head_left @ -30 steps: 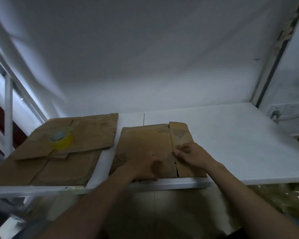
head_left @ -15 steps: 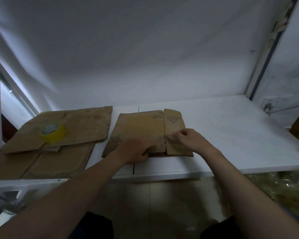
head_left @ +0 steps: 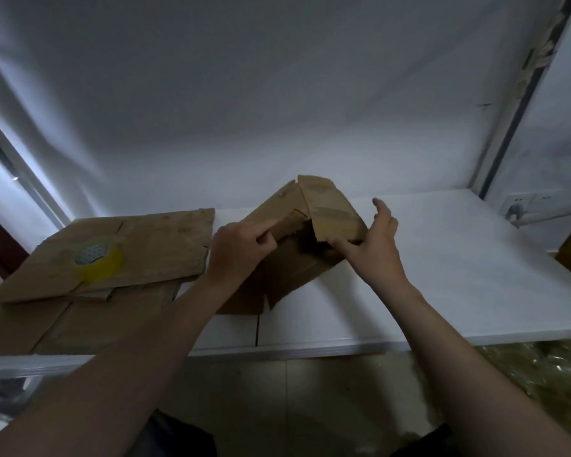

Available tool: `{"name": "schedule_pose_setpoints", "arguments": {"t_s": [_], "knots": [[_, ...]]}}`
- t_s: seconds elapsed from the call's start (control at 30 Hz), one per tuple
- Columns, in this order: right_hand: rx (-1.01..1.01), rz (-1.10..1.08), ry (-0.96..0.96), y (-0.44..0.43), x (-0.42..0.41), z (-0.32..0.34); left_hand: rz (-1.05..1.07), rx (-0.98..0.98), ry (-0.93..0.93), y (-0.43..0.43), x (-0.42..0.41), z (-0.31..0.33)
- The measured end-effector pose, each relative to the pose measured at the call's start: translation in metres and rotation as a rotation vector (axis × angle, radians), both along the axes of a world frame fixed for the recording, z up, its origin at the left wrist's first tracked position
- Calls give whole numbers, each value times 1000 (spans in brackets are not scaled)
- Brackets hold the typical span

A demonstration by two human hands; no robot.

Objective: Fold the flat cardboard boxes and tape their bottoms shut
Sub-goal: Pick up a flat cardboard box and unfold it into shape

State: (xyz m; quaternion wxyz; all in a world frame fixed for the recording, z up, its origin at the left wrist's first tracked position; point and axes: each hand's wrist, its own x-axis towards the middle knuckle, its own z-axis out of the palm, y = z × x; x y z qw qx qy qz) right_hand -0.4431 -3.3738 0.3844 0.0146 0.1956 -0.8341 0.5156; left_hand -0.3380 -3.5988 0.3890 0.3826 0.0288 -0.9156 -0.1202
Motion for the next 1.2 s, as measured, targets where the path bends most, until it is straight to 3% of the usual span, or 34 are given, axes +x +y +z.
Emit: {"name": "schedule_pose_setpoints", "arguments": {"t_s": [0.1,0.27,0.43,0.67,0.97,1.2], "knots": [[-131,40,-61,-15,3,11,44,92,50,-8,8,7],[-99,98,-72,-52,4,16,151,235,154,-22,22,19],[-207,183,-84,-82,6,27,295,462,252,-40,36,26],[-210,301,15,-112,20,26,393,546,257,-56,41,15],[-107,326,254,-116,19,31,307,568,287,-88,65,23],[-118,165,391,-73,-6,34,208,643,178,-54,31,22]]}}
